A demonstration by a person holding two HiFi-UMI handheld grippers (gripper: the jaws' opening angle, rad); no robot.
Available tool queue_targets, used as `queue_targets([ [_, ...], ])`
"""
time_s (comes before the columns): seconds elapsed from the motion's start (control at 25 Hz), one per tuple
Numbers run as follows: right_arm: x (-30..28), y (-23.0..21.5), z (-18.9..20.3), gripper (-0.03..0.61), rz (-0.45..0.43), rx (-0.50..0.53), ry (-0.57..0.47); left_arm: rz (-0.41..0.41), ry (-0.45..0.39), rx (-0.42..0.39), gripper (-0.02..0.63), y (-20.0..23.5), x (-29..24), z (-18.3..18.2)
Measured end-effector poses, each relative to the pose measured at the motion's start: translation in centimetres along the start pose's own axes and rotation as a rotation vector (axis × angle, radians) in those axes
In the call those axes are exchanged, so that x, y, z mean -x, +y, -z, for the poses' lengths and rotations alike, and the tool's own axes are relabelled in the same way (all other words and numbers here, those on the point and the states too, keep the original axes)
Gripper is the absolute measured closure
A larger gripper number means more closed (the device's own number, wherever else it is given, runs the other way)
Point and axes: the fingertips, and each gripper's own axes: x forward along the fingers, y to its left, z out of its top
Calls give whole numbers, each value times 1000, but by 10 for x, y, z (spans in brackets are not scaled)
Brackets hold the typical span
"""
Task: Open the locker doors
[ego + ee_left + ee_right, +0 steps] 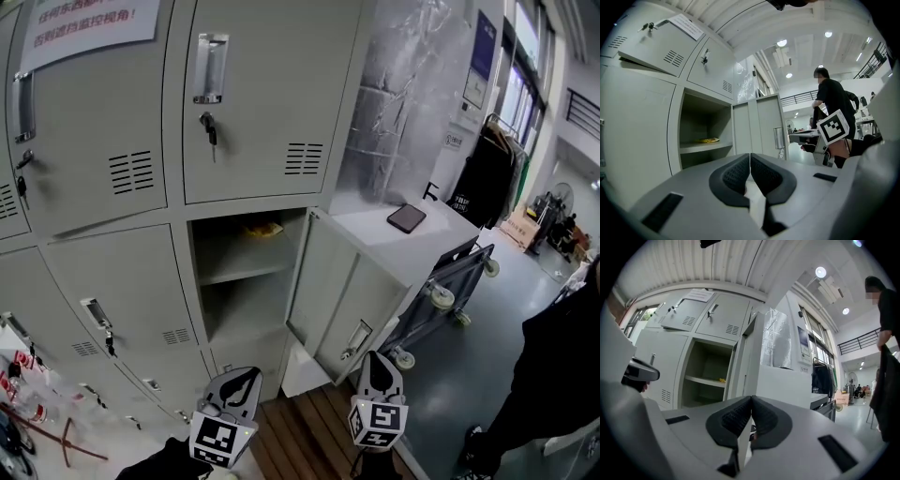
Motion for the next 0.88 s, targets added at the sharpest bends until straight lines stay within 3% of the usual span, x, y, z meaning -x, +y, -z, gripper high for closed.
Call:
queue_targets([
  [0.36,30,42,-20,561,-129,-9,-56,-71,48,-2,588,-3,29,-6],
  [0.52,47,75,-24,561,-203,45,-78,-129,46,-4,588,-3,51,-6],
  [0.88,80,150,-21,561,-418,11,-110,-301,56,-7,588,4,121,2],
])
